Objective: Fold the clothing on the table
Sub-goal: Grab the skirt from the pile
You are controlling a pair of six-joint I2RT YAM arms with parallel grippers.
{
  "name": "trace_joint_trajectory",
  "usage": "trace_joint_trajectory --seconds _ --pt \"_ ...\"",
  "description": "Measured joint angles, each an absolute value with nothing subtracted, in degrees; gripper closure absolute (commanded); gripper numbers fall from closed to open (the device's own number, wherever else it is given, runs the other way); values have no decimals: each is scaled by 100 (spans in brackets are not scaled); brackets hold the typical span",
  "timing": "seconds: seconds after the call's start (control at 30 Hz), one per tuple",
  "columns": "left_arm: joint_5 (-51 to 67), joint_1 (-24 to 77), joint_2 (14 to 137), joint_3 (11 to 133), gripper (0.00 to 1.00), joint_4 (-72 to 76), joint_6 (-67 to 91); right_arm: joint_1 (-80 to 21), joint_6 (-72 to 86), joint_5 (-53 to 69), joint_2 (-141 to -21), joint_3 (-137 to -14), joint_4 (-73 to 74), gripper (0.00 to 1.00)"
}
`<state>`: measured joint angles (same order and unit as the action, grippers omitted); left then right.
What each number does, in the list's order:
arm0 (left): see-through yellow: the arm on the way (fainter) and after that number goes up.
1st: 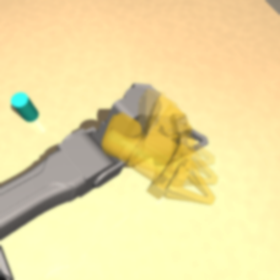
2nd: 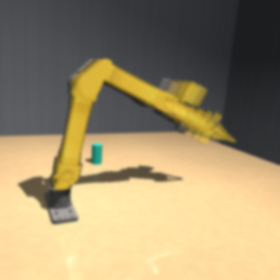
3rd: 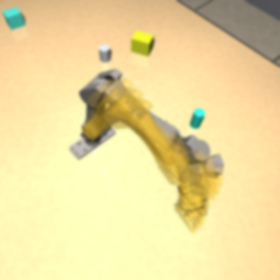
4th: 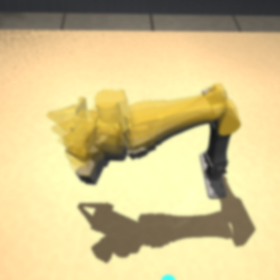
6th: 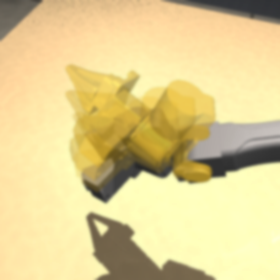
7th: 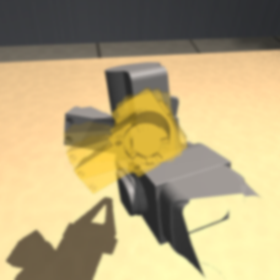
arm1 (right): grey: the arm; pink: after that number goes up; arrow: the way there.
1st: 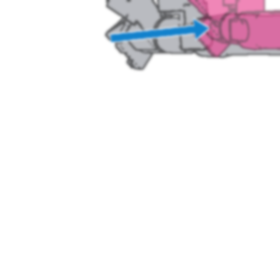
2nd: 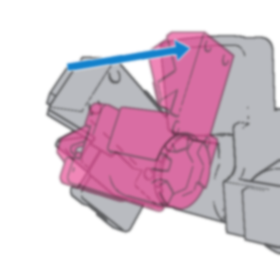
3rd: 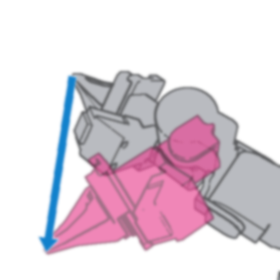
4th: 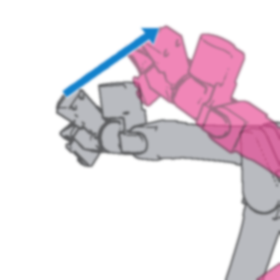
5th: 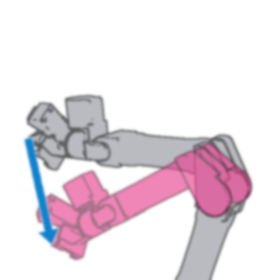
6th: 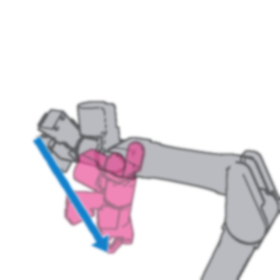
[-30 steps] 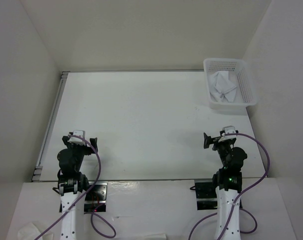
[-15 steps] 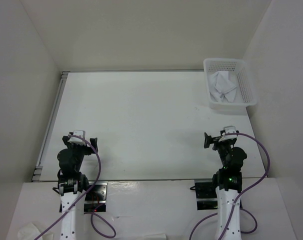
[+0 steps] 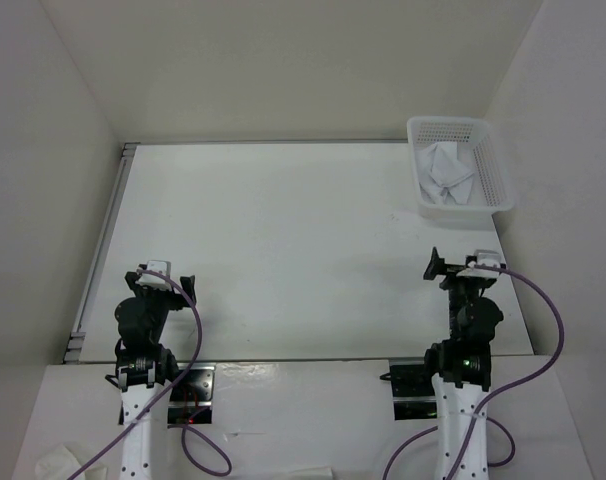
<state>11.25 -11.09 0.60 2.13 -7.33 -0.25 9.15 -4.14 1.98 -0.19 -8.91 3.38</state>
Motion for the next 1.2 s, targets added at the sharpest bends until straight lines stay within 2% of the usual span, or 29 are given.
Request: trace_joint_trajectory --seconds 0.17,0.33,0.4,0.5,0.53,0.6,0.7,0.8,0.87,1.03,1.2 --pt "1087 -1109 62 213 0 -692 49 871 -456 -904 -19 -1422 16 1" --pt "521 -1105 62 370 0 -211 871 770 -458 -1350 -71 -1791 -464 1" --pt "349 -1105 62 617 0 64 1096 733 -449 -1708 -642 -2187 -666 1" --pt "108 -1105 263 1365 0 486 1269 838 -436 -1925 -2539 -3607 -513 1" --pt "5 -1105 506 1747 0 506 1317 1081 -464 -1758 -3481 -4466 -353 1" --pt "-200 -1105 1398 2893 0 408 1409 1420 -519 -1463 -4442 -5435 -40 1" --pt "-692 -1103 3389 5435 0 -301 1553 2062 -567 -825 -5771 -6888 596 1" --pt "-941 -1111 5387 8390 0 -1452 1481 2303 -596 -440 -6412 -7601 1396 1" --pt "-921 -1170 6219 9579 0 -1841 1428 2220 -609 -301 -6654 -7859 1841 1" --pt "-75 -1540 6700 9441 0 -2987 707 1957 -655 121 -7240 -7994 2600 1" --pt "-97 -1310 8001 9773 0 -3909 -14 1820 -805 255 -8436 -8438 3347 1"
